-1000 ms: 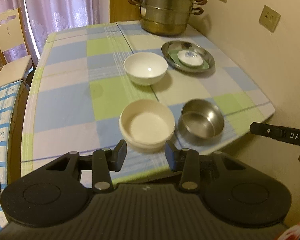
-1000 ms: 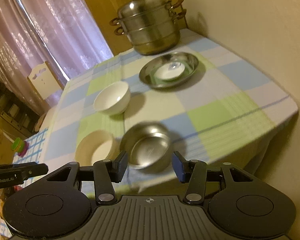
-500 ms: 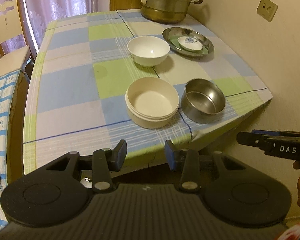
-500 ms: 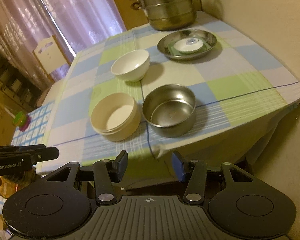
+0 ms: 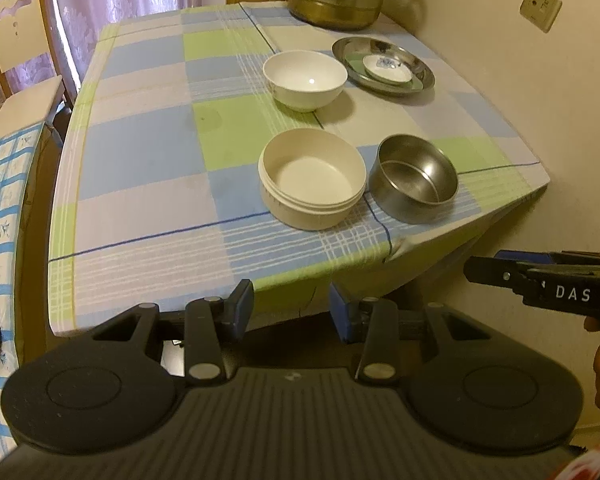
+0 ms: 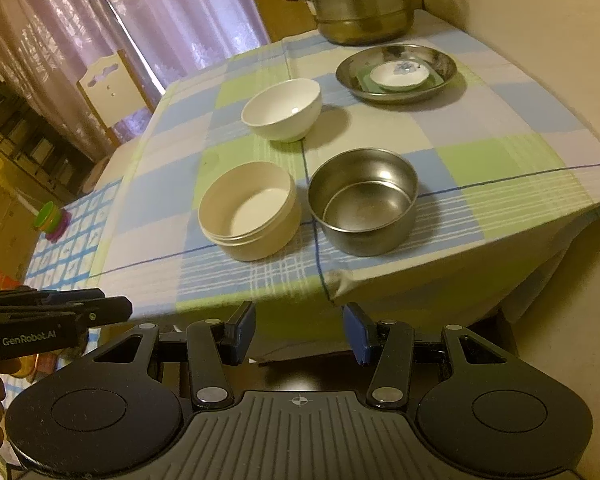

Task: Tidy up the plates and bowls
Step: 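Move both grippers forward toward the cream ribbed bowl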

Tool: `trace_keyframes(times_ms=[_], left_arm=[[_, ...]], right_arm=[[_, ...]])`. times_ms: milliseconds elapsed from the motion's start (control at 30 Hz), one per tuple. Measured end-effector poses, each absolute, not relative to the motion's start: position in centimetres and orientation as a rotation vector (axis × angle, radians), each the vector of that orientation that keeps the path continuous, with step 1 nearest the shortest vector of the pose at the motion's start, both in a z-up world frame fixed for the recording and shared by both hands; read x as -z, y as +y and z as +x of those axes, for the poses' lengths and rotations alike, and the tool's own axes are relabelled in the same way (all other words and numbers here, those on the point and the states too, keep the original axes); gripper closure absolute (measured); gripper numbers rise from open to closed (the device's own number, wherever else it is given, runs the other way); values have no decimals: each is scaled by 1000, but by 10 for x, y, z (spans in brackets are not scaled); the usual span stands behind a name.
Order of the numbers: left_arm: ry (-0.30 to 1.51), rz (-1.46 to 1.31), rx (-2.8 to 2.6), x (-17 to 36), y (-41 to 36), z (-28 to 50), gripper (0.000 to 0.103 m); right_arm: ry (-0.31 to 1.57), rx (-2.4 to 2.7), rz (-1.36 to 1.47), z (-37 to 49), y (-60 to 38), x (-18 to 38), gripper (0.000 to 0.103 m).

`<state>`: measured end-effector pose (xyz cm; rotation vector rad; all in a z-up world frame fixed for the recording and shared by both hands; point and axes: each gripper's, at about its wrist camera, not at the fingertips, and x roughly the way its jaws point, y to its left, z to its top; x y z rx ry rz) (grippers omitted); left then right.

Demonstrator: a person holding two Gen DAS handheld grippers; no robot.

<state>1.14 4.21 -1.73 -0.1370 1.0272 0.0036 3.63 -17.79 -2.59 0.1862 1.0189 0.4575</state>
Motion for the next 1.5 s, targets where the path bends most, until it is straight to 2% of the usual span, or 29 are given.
trace_keyframes(times_ms=[833,1500], left_arm=[[1050,-193,-96,37,53,34,66],[1060,-289,-110,56,69,101,65]], right_arm=[[1013,-572,120,73,-143,32,54],[1109,-562,210,141,-121,66,54]])
